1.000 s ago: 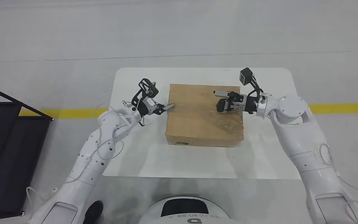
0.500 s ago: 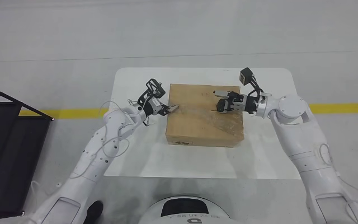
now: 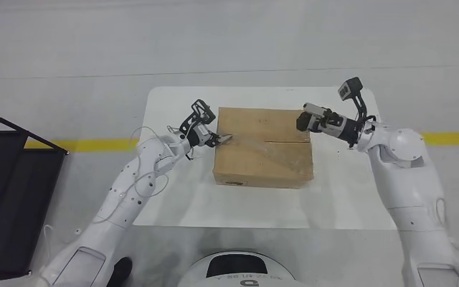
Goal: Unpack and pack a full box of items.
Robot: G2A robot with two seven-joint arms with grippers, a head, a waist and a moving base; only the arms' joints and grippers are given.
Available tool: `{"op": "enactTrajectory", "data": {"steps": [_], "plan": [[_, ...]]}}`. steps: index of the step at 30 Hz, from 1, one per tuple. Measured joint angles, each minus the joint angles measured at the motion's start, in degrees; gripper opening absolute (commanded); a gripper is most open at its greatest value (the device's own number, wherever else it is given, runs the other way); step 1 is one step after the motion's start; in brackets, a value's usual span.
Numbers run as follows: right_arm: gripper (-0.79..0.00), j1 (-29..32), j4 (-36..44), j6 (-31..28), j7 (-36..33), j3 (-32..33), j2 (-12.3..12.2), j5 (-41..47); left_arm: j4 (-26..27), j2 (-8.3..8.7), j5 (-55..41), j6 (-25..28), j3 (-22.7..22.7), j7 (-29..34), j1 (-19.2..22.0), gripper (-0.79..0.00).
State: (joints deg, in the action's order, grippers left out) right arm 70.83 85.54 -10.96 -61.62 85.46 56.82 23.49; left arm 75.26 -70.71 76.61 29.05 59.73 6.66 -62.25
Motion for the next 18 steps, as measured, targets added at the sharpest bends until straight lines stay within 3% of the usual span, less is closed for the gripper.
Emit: {"op": "enactTrajectory", "data": {"steps": [11,18], "plan": [[0.000,0.9,1.2,-0.4,0.7,0.5,-0.1,-0.8,-0.3,0.03,-0.9,0.8,0.4,-0.5,0.2,0.000],[0.000,7.7,5.6,-3.3,-6.0,8.6,-2.0,-6.5,-0.3,0.03,-0.9,0.8,0.4,-0.5,0.2,0.000]]}}
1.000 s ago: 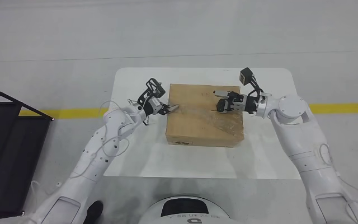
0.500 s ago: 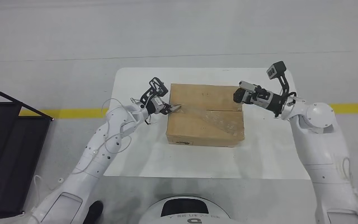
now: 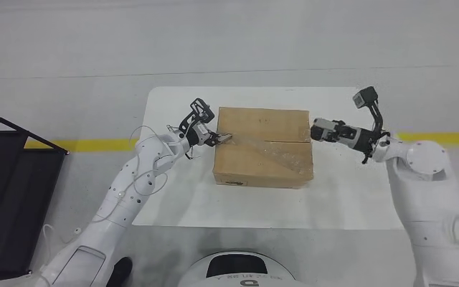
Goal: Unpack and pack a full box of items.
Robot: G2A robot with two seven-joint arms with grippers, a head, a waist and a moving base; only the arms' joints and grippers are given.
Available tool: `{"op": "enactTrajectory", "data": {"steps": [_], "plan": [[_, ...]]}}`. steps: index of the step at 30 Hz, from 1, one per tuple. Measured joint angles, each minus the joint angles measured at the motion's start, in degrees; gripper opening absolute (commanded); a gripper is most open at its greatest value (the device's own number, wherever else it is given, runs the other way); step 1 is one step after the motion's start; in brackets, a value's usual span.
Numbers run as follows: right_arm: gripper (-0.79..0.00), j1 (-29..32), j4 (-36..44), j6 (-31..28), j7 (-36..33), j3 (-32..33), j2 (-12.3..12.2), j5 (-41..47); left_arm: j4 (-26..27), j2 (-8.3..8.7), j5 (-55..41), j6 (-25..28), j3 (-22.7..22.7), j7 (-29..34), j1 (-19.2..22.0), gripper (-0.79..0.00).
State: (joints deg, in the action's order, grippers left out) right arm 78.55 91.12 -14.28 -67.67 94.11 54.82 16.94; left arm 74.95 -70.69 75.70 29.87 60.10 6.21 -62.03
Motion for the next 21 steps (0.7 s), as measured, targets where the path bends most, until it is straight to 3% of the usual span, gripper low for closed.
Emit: {"op": "enactTrajectory", "data": {"steps": [9,15,21], "plan": [[-0.015,8.5,1.1,2.8,-4.5,6.7,-1.6,-6.1,0.0,0.00,0.0,0.0,0.0,0.0,0.0,0.000],[-0.354,11.5,5.0,5.5,-2.0,6.8,-2.0,-13.2,0.0,0.00,0.0,0.0,0.0,0.0,0.0,0.000],[-0.332,12.5,6.3,5.7,-5.2,5.9,-2.4,-13.9,0.0,0.00,0.0,0.0,0.0,0.0,0.0,0.000]]}}
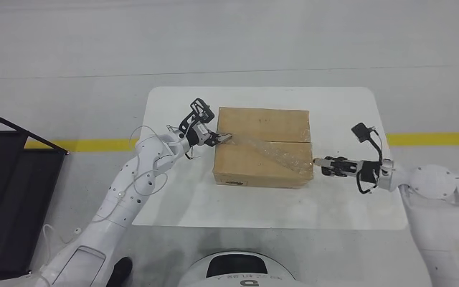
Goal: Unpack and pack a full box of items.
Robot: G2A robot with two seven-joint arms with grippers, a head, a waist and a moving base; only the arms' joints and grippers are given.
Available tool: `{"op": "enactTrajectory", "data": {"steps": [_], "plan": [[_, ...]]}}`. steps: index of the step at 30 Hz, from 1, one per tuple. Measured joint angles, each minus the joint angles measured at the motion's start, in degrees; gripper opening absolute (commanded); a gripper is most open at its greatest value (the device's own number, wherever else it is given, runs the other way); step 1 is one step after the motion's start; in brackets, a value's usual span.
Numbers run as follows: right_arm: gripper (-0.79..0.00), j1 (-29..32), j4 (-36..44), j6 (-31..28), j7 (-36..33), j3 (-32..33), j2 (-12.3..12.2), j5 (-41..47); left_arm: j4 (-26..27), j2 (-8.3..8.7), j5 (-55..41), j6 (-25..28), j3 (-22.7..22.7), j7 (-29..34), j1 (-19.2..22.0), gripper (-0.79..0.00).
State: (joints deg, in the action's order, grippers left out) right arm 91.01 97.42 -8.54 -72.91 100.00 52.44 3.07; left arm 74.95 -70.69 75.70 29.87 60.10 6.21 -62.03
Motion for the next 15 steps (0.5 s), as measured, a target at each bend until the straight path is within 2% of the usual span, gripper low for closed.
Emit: {"op": "enactTrajectory", "data": {"steps": [2,5,12,15], "plan": [[-0.394,0.2,0.4,-0.6,-1.1,-0.1,-0.2,-0.4,0.0,0.00,0.0,0.0,0.0,0.0,0.0,0.000],[-0.434,0.5,1.0,-1.2,-2.1,-0.4,-0.4,-0.5,0.0,0.00,0.0,0.0,0.0,0.0,0.0,0.000],[-0.600,0.7,1.8,-1.2,-1.6,-0.9,-0.7,-0.7,0.0,0.00,0.0,0.0,0.0,0.0,0.0,0.000],[-0.785,0.6,1.8,-1.2,-1.7,-1.1,-0.8,-0.8,0.0,0.00,0.0,0.0,0.0,0.0,0.0,0.000]]}}
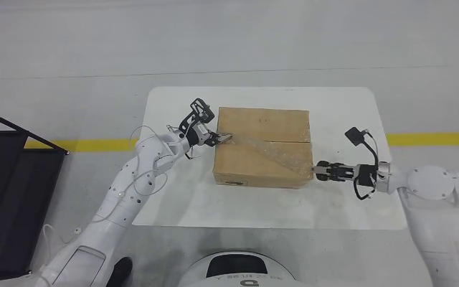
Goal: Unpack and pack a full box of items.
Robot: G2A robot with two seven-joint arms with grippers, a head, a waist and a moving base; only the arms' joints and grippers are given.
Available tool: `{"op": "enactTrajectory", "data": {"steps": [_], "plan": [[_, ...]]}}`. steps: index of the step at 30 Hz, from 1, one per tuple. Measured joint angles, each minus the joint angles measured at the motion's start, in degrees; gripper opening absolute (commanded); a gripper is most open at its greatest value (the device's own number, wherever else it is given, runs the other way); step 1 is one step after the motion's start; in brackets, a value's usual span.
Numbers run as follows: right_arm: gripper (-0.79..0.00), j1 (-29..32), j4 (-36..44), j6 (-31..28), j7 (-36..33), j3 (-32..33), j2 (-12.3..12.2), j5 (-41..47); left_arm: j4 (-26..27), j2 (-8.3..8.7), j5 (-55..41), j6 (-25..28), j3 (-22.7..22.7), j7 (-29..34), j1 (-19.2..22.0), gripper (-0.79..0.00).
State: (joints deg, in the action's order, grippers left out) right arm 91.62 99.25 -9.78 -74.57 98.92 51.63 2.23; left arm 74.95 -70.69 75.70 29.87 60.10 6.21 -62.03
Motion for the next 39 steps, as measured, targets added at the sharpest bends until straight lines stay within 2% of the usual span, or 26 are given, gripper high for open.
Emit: {"op": "enactTrajectory", "data": {"steps": [13,28,39], "plan": [[-0.785,-1.9,0.3,3.8,4.9,-0.9,-0.4,-2.8,0.0,0.00,0.0,0.0,0.0,0.0,0.0,0.000],[-0.785,-9.0,-6.2,8.9,7.1,-1.5,-0.9,-0.4,0.0,0.00,0.0,0.0,0.0,0.0,0.0,0.000],[-0.785,-12.5,-9.1,13.4,11.2,-4.9,-0.9,-3.1,0.0,0.00,0.0,0.0,0.0,0.0,0.0,0.000]]}}
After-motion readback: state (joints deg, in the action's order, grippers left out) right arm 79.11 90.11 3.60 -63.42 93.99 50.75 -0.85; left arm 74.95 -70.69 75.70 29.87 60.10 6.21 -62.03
